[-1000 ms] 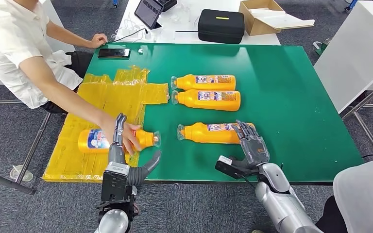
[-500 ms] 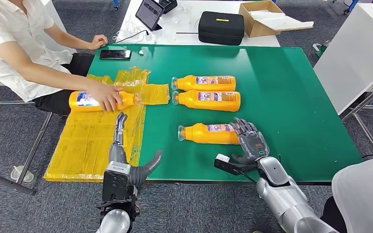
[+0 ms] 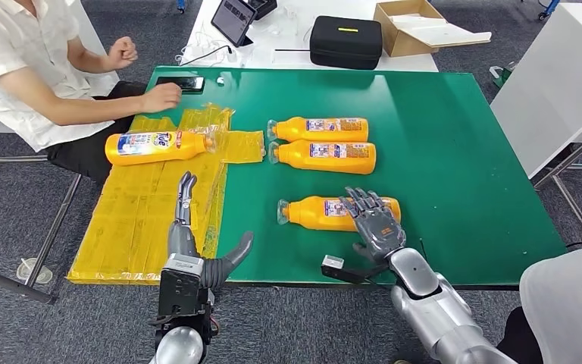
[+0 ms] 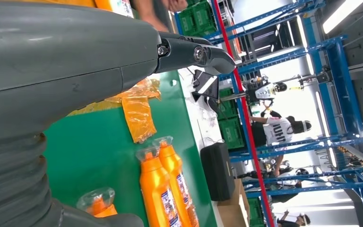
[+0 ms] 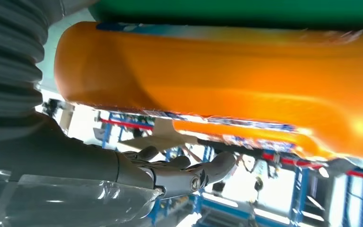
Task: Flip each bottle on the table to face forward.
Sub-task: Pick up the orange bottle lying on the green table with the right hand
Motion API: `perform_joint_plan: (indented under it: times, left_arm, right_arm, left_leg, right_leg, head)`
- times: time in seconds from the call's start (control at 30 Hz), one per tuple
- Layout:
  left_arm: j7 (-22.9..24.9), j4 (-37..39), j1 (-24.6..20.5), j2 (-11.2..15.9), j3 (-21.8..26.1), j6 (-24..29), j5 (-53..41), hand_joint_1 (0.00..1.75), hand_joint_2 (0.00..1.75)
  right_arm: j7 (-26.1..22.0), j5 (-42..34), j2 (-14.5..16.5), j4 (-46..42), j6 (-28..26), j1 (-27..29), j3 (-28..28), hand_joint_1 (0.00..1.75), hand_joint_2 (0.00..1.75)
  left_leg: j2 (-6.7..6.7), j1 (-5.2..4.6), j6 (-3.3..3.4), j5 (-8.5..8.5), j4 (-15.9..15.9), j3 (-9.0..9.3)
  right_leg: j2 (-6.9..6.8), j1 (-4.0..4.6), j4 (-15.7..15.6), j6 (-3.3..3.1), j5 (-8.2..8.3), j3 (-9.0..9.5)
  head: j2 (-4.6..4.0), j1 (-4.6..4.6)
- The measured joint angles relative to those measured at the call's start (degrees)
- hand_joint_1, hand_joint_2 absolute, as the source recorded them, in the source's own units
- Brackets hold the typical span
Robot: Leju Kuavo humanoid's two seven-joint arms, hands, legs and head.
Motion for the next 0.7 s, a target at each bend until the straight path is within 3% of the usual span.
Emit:
perform_joint_plan:
  times: [0.1, 0.33, 0.7]
  left_arm:
    - [0.03, -0.03, 0.00, -0.03, 0.02, 0.21, -0.17, 0.00, 1.75]
    - [0.04, -0.12, 0.00, -0.03, 0.01, -0.13, 0.18, 0.00, 1.75]
    - [-0.01, -0.70, 0.00, -0.01, -0.17, -0.20, 0.63, 0.00, 1.75]
  right_arm:
    - [0.58, 0.26, 0.06, -1.96, -0.44, 1.25, 0.78, 0.00, 1.75]
    - [-0.37, -7.37, 0.11, -0.84, 3.88, 0.84, 0.09, 0.00, 1.75]
    - [1.32, -6.62, 0.58, 6.78, 1.57, -2.90, -2.82, 0.00, 1.75]
  left_leg:
    - [0.00, 0.00, 0.00, 0.00, 0.00, -0.12]
    - [0.00, -0.03, 0.01, 0.00, 0.00, -0.18]
    - [-0.01, -0.04, 0.02, 0.01, 0.00, -0.15]
  right_leg:
    - [0.00, -0.01, 0.00, 0.00, 0.00, -0.11]
    - [0.00, -0.06, 0.00, 0.00, 0.00, -0.18]
    - [0.00, -0.07, 0.00, 0.01, 0.01, -0.16]
  head:
    - [0.00, 0.00]
    - [0.00, 0.00]
    - [0.00, 0.00]
